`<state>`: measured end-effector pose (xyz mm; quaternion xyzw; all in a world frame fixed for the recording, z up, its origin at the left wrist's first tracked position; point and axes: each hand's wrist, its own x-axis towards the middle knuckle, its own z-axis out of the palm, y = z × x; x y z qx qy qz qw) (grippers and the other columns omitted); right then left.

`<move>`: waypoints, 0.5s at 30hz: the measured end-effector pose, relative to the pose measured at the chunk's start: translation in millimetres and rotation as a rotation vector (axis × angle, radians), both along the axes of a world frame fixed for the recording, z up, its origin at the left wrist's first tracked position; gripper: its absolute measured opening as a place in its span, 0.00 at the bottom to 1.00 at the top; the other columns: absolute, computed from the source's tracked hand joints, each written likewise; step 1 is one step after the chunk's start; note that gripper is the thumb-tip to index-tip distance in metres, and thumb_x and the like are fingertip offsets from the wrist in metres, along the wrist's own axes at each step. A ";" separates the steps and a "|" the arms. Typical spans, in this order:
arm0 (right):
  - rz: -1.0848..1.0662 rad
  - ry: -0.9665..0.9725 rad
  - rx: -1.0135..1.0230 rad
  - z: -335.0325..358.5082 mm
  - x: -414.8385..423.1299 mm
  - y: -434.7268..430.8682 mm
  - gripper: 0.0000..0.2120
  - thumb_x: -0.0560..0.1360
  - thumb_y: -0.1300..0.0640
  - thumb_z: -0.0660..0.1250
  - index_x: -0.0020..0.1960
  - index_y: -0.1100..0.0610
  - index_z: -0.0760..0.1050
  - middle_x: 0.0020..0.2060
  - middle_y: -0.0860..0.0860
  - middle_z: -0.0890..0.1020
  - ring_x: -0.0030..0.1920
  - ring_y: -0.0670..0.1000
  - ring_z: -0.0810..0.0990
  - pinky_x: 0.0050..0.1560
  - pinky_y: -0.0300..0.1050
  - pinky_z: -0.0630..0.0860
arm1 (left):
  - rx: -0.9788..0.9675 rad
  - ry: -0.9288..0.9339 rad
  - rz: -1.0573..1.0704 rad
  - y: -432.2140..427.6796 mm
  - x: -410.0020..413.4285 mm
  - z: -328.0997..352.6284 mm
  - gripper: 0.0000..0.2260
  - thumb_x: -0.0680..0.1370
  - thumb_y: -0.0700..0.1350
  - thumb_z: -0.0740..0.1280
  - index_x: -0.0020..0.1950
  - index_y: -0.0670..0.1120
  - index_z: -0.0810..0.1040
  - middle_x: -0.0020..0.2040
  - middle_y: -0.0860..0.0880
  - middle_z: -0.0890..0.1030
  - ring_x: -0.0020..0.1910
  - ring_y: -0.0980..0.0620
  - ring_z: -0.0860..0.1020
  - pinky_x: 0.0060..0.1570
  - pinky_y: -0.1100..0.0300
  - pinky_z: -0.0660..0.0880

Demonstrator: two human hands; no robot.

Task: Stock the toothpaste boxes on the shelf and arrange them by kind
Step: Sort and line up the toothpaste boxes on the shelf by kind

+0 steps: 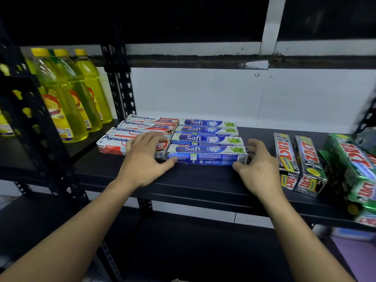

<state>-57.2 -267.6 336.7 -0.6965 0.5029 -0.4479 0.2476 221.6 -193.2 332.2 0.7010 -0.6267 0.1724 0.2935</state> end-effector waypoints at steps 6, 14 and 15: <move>0.010 0.009 -0.018 -0.1 0.5 -1.4 0.32 0.70 0.61 0.75 0.71 0.55 0.67 0.59 0.49 0.80 0.51 0.45 0.76 0.53 0.37 0.71 | 0.007 -0.001 0.012 -1.0 0.8 -1.2 0.29 0.72 0.72 0.59 0.66 0.57 0.72 0.68 0.57 0.73 0.69 0.54 0.66 0.69 0.50 0.57; 0.029 0.001 -0.041 -0.3 1.0 0.3 0.30 0.71 0.63 0.75 0.69 0.56 0.68 0.59 0.50 0.80 0.52 0.44 0.77 0.55 0.37 0.72 | 0.012 -0.001 0.017 -2.0 1.7 -2.3 0.29 0.72 0.72 0.58 0.66 0.56 0.72 0.68 0.56 0.73 0.69 0.54 0.66 0.68 0.51 0.57; 0.030 0.003 -0.039 0.0 0.5 0.5 0.29 0.71 0.63 0.75 0.69 0.55 0.68 0.60 0.50 0.80 0.52 0.44 0.76 0.55 0.37 0.72 | 0.018 0.000 0.019 -2.2 1.7 -2.3 0.29 0.73 0.72 0.58 0.67 0.56 0.72 0.68 0.56 0.73 0.70 0.53 0.66 0.69 0.50 0.57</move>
